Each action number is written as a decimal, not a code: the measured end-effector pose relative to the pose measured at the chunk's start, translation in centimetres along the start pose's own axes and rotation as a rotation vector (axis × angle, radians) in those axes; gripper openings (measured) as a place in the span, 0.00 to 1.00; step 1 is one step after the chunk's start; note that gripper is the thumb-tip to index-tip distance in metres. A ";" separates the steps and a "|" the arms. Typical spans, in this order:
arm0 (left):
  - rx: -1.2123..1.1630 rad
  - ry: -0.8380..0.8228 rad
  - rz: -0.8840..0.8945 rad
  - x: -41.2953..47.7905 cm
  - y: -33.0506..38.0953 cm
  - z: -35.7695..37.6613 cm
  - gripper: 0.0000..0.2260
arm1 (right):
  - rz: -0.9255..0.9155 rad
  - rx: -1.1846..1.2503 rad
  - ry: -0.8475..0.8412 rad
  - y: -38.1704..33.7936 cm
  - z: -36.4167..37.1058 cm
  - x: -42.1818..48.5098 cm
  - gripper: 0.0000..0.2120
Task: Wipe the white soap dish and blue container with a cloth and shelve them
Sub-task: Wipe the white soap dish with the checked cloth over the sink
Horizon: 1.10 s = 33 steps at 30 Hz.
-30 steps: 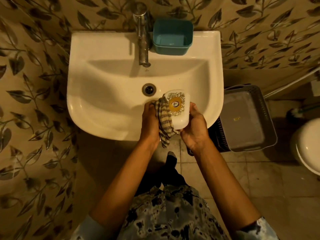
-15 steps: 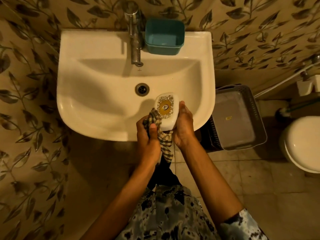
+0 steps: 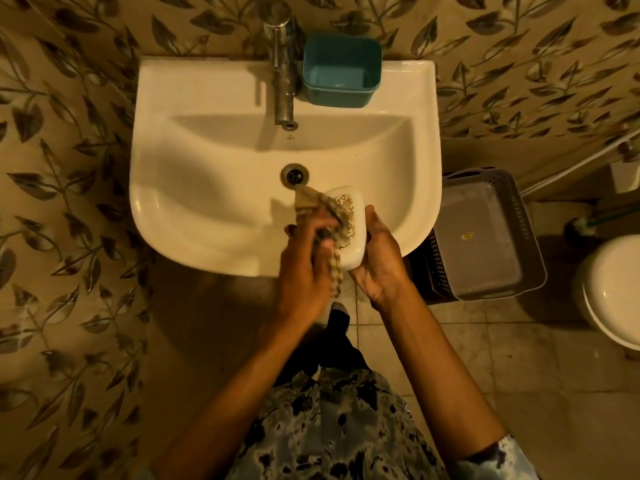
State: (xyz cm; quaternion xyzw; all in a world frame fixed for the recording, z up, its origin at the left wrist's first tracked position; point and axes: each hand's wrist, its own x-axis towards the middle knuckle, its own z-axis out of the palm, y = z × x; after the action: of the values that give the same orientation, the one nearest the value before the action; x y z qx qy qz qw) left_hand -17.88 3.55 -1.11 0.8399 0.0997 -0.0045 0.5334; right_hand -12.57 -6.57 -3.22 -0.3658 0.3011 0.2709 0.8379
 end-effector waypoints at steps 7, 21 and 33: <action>0.110 -0.104 0.190 1.0 0.1 0.9 0.14 | 0.017 -0.113 -0.029 0.5 -0.6 0.0 0.19; 0.052 -0.100 0.182 -0.5 0.0 3.1 0.12 | 0.010 -0.028 0.039 -0.6 -1.4 0.2 0.25; 0.028 0.103 -0.074 2.5 0.0 2.1 0.09 | -0.043 0.056 0.016 -1.9 -0.2 0.4 0.22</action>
State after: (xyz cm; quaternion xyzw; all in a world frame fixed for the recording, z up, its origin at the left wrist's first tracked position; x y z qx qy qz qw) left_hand -15.24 2.09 -2.30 0.8423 0.1578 0.0177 0.5151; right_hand -11.07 -7.72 -2.72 -0.3507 0.3071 0.2413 0.8512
